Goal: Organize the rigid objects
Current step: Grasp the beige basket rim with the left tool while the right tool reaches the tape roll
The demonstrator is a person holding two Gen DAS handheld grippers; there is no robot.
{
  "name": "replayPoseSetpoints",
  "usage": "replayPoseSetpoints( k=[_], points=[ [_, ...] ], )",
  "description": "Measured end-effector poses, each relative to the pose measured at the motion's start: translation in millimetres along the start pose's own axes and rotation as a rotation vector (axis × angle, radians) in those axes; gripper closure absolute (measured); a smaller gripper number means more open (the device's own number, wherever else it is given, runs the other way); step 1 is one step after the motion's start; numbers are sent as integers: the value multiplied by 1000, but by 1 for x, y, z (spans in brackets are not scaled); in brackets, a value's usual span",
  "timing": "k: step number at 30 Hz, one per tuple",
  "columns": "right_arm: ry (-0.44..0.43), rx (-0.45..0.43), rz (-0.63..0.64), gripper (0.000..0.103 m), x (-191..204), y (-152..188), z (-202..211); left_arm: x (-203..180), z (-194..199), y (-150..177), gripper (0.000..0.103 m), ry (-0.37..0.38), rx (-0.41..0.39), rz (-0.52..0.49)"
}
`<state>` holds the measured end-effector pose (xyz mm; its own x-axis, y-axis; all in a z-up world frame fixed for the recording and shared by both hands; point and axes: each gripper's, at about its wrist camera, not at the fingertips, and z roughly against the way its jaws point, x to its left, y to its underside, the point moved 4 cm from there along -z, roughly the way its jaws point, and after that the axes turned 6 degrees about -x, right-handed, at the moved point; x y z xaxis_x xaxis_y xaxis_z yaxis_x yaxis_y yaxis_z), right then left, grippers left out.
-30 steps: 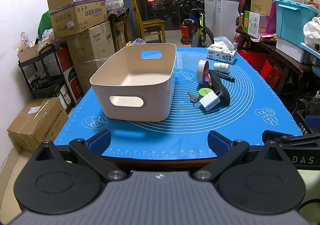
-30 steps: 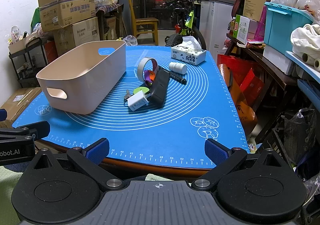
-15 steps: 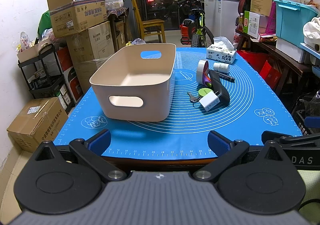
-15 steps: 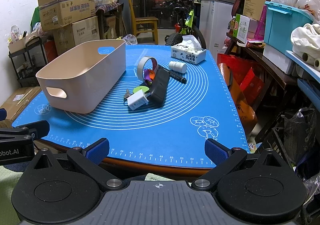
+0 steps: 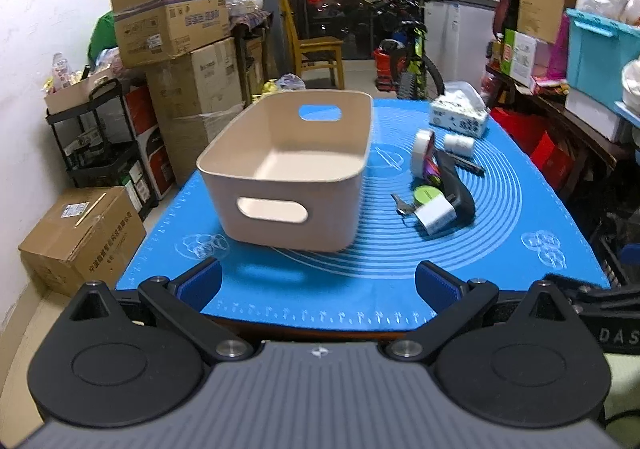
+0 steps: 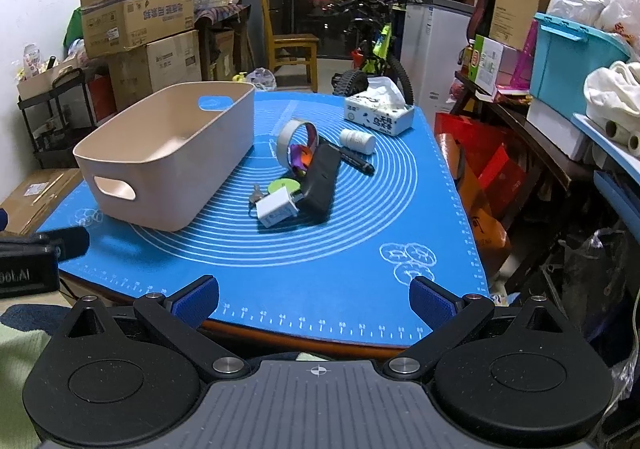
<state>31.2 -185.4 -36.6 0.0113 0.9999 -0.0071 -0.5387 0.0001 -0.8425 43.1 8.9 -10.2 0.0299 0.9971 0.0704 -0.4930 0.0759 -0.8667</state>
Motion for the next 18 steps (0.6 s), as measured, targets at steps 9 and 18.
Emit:
replayPoseSetpoints(
  k=[9, 18],
  points=[
    [-11, -63, 14, 2, 8, -35, -14, 19, -13, -33, 1, 19, -50, -42],
    [11, -135, -2, 2, 18, -91, -64, 56, -56, -73, 1, 13, -62, 13]
  ],
)
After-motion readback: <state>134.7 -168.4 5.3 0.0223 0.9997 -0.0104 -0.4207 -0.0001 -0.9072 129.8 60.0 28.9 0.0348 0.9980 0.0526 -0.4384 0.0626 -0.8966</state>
